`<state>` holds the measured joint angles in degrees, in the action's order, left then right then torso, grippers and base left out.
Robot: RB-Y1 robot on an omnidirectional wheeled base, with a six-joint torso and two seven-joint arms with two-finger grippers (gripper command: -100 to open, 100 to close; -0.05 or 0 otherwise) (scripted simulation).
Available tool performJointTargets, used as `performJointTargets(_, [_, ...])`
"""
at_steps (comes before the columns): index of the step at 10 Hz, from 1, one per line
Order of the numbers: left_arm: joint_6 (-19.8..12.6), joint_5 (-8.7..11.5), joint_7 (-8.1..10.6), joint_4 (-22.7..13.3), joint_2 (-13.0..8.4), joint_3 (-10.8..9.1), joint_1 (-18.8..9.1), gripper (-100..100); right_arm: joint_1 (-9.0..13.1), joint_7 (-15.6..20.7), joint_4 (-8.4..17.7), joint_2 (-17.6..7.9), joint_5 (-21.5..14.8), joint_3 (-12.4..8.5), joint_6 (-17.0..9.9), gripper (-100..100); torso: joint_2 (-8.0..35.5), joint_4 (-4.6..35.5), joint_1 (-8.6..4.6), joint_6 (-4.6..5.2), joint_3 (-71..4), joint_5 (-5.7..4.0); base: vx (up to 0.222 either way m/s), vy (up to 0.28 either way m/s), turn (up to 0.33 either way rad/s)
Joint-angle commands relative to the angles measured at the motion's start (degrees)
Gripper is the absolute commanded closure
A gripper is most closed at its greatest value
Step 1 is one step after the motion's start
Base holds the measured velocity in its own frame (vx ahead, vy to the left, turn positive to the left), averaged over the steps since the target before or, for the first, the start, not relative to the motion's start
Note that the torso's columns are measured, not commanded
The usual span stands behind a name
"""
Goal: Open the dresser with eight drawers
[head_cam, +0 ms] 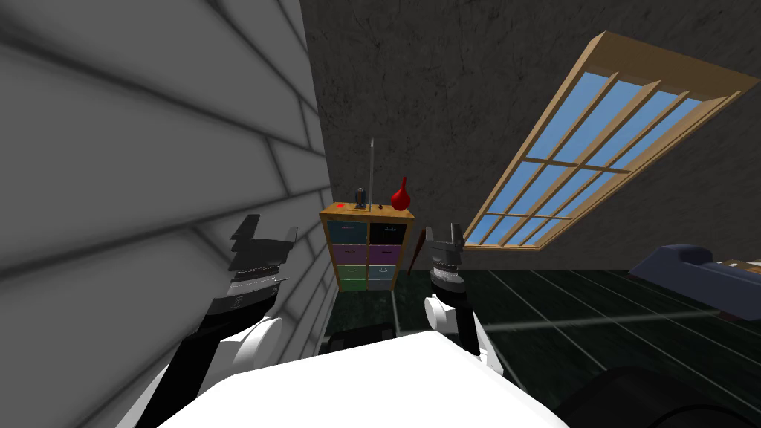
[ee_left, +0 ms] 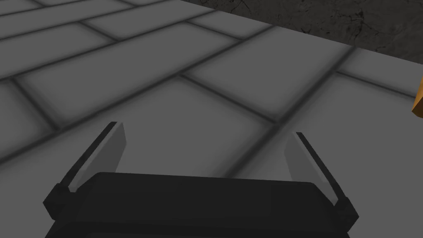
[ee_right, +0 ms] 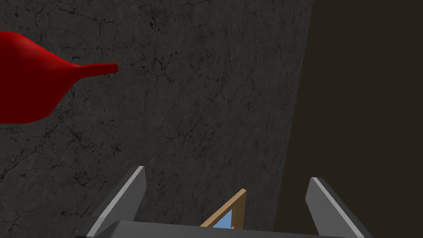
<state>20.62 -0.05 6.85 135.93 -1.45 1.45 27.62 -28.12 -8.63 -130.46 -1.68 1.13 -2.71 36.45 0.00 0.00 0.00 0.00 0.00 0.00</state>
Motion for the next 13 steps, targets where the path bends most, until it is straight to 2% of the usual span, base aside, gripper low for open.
performJointTargets(1, [0.0, 0.0, 0.0, 0.0, 0.0, 0.0, 0.0, 0, 0.0, 0.0, 0.0, 0.0, 0.0, 0.0, 0.0, 0, 2.3, 2.3, 0.0, 0.0, -4.7, 0.0, 0.0, 0.0, 0.0])
performJointTargets(9, [0.0, 0.0, 0.0, 0.0, 0.0, 0.0, 0.0, 0, 0.0, 0.0, 0.0, 0.0, 0.0, 0.0, 0.0, 0, 35.4, 35.4, 0.0, 0.0, -70.7, 0.0, 0.0, 0.0, 0.0])
performJointTargets(10, [0.3, -0.1, -0.12, -1.3, -2.4, -0.02, -0.3, -100, 0.0, 0.0, 0.0, 0.0, 0.0, 0.0, 0.0, 0, 39.6, 39.6, 0.0, 0.0, -79.2, 0.0, 0.02, -0.01, -0.007])
performJointTargets(11, [0.6, -0.1, -0.19, -2.1, -3.3, -0.03, -0.4, -100, 0.0, 0.0, 0.0, 0.0, 0.0, 0.0, 0.0, 0, 41.5, 41.5, -0.02, 0.0, -83.2, 0.0, 0.028, -0.021, -0.008])
performJointTargets(13, [1.2, -0.2, -0.39, -4.3, -4.8, -0.05, -0.9, -100, 0.0, 0.0, 0.0, 0.0, 0.0, 0.0, 0.0, 0, 42.2, 42.2, -0.03, 0.0, -84.6, -0.01, 0.034, -0.023, -0.007])
